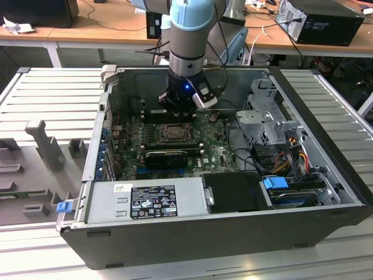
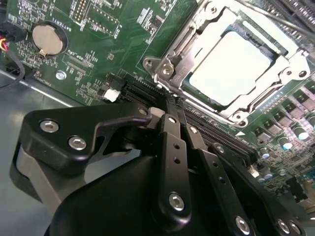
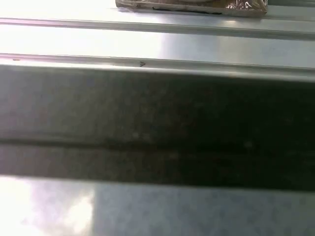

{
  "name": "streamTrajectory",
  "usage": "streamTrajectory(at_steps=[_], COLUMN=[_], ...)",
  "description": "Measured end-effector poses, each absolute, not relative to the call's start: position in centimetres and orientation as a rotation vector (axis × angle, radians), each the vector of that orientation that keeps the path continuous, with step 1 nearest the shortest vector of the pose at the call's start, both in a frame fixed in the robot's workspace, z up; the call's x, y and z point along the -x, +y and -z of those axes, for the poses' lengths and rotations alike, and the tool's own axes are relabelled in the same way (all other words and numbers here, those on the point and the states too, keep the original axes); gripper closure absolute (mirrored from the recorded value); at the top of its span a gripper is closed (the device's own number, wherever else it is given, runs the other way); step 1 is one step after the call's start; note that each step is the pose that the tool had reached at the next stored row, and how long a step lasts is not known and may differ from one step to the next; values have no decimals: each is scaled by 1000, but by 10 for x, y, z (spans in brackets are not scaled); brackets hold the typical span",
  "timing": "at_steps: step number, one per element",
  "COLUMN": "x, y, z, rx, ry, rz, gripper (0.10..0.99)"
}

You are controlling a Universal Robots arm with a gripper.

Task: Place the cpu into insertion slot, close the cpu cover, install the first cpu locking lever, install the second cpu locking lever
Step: 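Install the first cpu locking lever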

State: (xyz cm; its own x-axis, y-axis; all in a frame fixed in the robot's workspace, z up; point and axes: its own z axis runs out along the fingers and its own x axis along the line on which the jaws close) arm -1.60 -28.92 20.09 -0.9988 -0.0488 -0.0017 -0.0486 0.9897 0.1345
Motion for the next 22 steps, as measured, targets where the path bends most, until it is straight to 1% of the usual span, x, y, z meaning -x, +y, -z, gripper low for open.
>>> streamTrajectory(at_steps=[7, 12, 16, 22], x=[16, 16, 16, 16], y=[-289, -289, -289, -289], z=[-204, -203, -199, -200], rx=[-77, -77, -76, -77], ry=[-3132, -3134, -3133, -3133], rz=[217, 179, 174, 190], gripper=[980, 980, 980, 980])
